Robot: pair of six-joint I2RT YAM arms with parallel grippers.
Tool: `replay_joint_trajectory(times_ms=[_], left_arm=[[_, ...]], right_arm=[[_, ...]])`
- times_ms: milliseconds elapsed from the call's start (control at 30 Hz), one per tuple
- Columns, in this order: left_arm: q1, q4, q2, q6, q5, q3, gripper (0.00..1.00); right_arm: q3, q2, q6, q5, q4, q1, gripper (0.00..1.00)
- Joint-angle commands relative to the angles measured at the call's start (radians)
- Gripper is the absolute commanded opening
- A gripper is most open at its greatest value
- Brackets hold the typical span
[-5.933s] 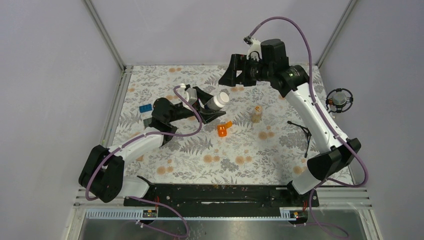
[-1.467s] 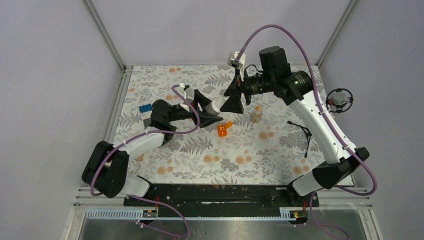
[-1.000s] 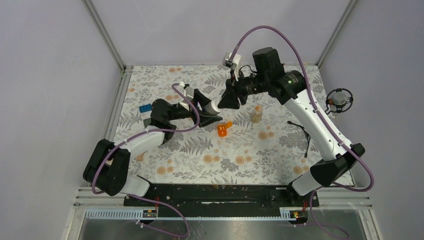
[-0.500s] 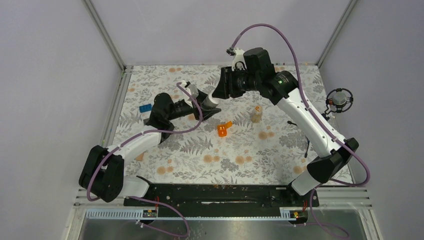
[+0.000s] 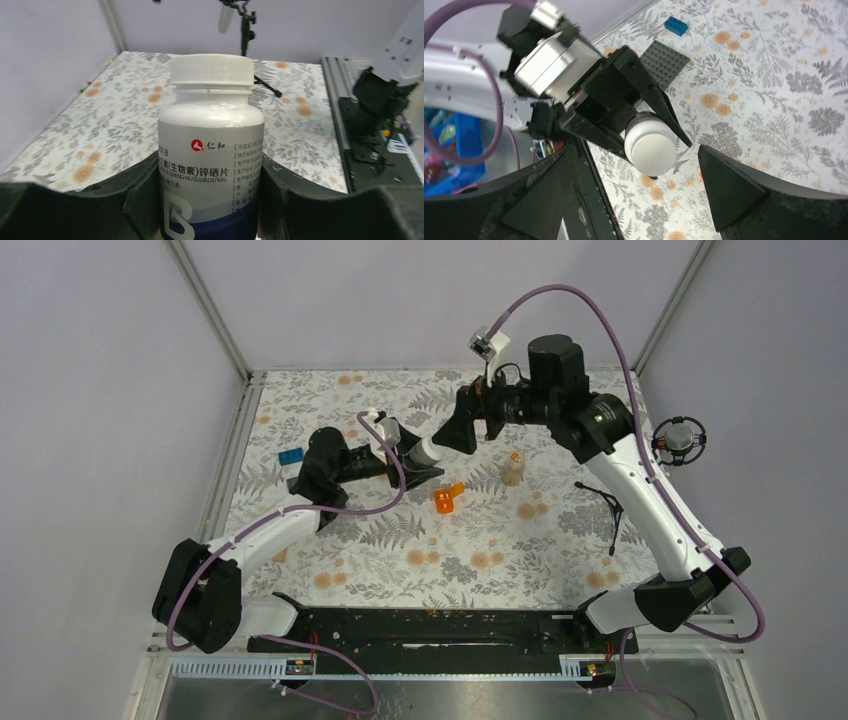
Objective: Sort the pills into containers
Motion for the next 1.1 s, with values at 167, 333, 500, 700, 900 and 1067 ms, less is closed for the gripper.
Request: replay_joint_trajectory(times_ms=[167, 333, 500, 700, 900, 1067], left_arm=[[0.0, 0.201, -0.002, -0.155, 0.213, 0.023, 0.0], [0.0, 0.251, 0.019, -0.205, 0.235, 0.03, 0.0], [0.0, 0.274, 0.038, -0.225, 0.256, 0.038, 0.0], [0.0, 0.28, 0.054, -0.238, 0.279, 0.054, 0.0], [0.0, 0.282, 0.062, -0.225, 0.278, 0.055, 0.0], [0.0, 0.281, 0.059, -0.223, 0.263, 0.048, 0.0]], right_arm=[[0.117, 0.03, -0.471, -0.277, -0.338, -0.031, 0.9], [0.123, 0.052, -0.452, -0.285, -0.324, -0.027, 0.78], [0.042, 0.034, -0.387, -0.222, -0.185, 0.003, 0.71], [0.019, 0.051, -0.262, -0.152, -0.052, 0.015, 0.56], [-0.006, 0.065, -0.051, 0.082, 0.064, 0.033, 0.56], [0.048, 0.098, 0.095, 0.301, 0.018, 0.035, 0.81]])
